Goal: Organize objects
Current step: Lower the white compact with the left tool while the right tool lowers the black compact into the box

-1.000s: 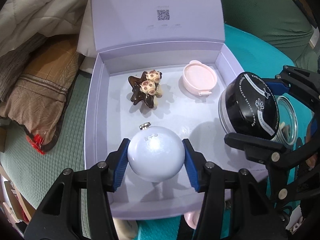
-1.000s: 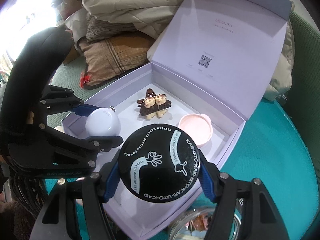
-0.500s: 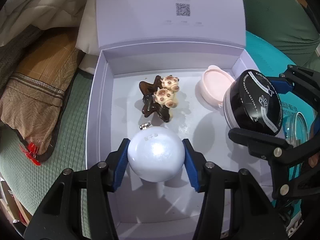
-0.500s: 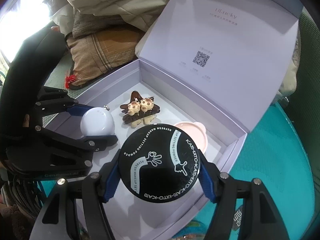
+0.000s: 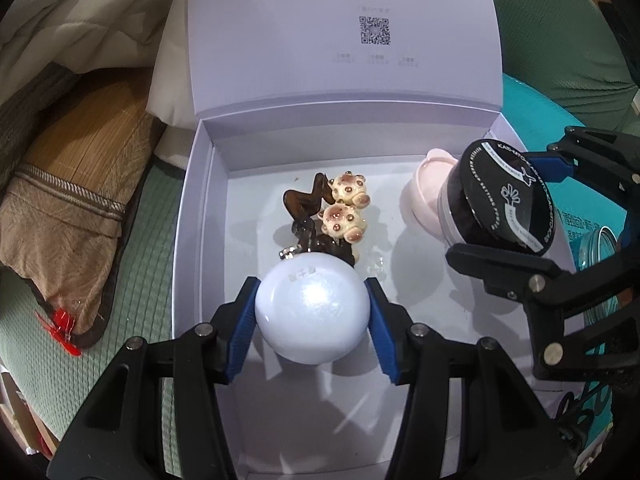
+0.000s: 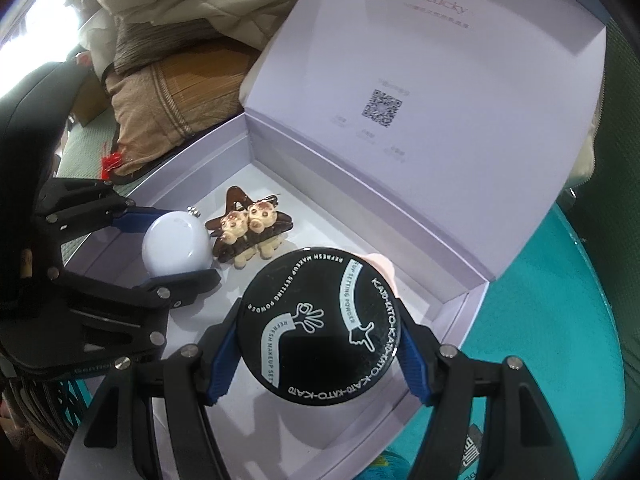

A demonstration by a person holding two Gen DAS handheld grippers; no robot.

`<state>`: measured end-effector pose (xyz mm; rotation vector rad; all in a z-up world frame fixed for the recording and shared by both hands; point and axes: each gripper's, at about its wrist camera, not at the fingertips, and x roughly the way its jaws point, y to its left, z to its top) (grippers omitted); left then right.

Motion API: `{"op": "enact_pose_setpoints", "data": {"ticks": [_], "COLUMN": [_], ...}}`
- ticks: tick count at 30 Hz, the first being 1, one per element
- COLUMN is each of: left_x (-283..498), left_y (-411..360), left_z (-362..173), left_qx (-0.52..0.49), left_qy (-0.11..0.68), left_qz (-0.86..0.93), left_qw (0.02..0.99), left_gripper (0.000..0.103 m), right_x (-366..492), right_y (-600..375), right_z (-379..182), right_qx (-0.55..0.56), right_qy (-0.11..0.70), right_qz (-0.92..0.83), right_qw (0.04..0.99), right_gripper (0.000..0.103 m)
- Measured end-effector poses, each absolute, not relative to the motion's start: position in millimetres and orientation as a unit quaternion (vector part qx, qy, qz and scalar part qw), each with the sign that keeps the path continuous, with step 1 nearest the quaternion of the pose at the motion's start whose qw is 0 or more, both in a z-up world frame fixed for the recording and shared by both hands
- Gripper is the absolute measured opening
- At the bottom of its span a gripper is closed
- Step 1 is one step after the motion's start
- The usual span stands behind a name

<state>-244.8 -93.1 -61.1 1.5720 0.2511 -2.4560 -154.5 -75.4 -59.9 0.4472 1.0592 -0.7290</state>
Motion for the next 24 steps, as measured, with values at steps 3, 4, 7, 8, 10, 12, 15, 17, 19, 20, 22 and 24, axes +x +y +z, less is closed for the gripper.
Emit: {"op": "enact_pose_setpoints", "data": {"ticks": [3, 4, 7, 8, 10, 12, 15, 17, 19, 20, 22, 24], "left_x": [-246, -246, -247, -247, -248, -249, -250, -251, -251, -252, -253, -253], "left_y": [-92, -92, -93, -93, -94, -95, -96, -96, -97, -96, -96, -96], "left_z": [-62, -62, -62, -62, -62, -61, -61, -61, -61, -62, -62, -63], "left_qx": [0.531, 0.53, 0.526, 0.525, 0.523, 0.52, 0.516, 0.514, 0.513, 0.513, 0.513, 0.516], "left_qy": [0.079, 0.077, 0.078, 0.077, 0.077, 0.077, 0.072, 0.068, 0.066, 0.062, 0.053, 0.05], "left_qz": [-0.837, -0.838, -0.84, -0.84, -0.842, -0.844, -0.845, -0.847, -0.847, -0.847, -0.847, -0.846], "left_qw": [0.109, 0.109, 0.108, 0.109, 0.11, 0.112, 0.118, 0.12, 0.122, 0.123, 0.127, 0.127], "left_gripper": [0.05, 0.05, 0.05, 0.05, 0.05, 0.05, 0.05, 0.05, 0.05, 0.05, 0.05, 0.05], "right_x": [-153, -152, -150, -150, -150, -149, -147, -146, -144, -144, -142, -142], "right_y": [-81, -83, -86, -87, -89, -91, -94, -96, -98, -99, -101, -103], "right_z": [-63, -64, -66, -66, -67, -67, -69, -70, -71, -72, -72, -72], "right_qx": [0.206, 0.207, 0.209, 0.207, 0.206, 0.206, 0.205, 0.203, 0.202, 0.202, 0.2, 0.201], "right_qy": [0.493, 0.494, 0.495, 0.496, 0.497, 0.497, 0.499, 0.501, 0.503, 0.503, 0.505, 0.504], "right_qz": [-0.343, -0.343, -0.345, -0.347, -0.352, -0.354, -0.358, -0.363, -0.366, -0.366, -0.366, -0.365], "right_qw": [0.772, 0.772, 0.77, 0.769, 0.766, 0.765, 0.762, 0.759, 0.757, 0.756, 0.755, 0.756], "right_gripper": [0.069, 0.069, 0.069, 0.069, 0.069, 0.069, 0.069, 0.069, 0.069, 0.069, 0.069, 0.069]}}
